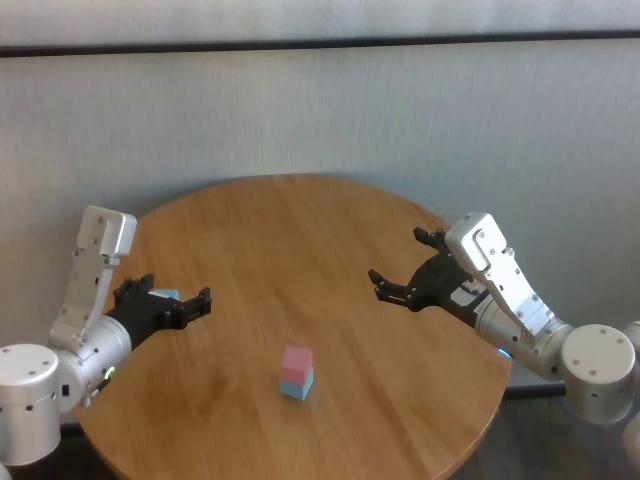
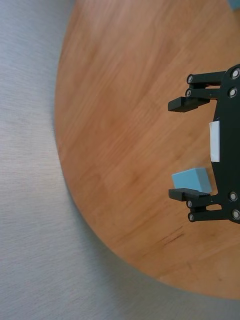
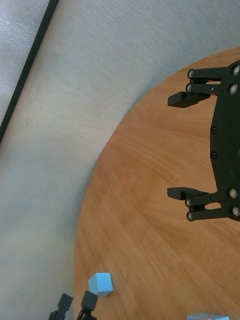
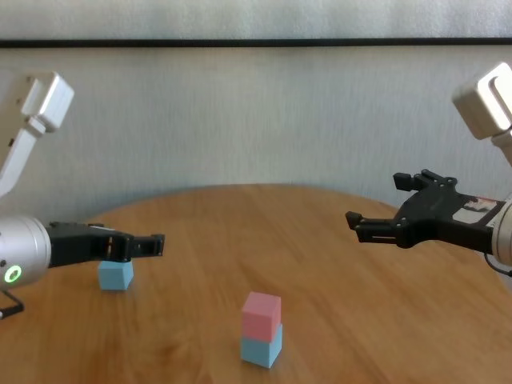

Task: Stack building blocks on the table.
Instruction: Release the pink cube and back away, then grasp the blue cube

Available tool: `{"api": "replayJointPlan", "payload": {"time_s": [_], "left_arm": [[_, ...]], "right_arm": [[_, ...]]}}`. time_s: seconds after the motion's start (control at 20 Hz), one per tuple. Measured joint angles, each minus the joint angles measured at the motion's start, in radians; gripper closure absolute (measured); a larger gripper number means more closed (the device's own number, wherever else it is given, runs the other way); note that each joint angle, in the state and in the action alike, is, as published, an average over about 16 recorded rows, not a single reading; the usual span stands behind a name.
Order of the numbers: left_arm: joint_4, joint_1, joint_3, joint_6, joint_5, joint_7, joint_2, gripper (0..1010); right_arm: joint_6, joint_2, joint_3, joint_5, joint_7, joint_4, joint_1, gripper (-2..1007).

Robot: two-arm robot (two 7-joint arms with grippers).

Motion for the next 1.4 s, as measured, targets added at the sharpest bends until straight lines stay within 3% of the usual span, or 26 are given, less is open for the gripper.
{"api": "replayJointPlan", "payload": {"time_s": [0.55,1.4], "left_arm": [[0.125,-0.058,-0.004,-0.035,0.042,-0.024,-0.025,11],[0.203,-0.094,-0.028,-0.010,0.071,-0.054,-0.053,11]], "right_arm": [[0.001,0.000,0.000,0.000,0.000,0.000,0.000,4],[0.001,0.000,0.000,0.000,0.000,0.000,0.000,4]]}}
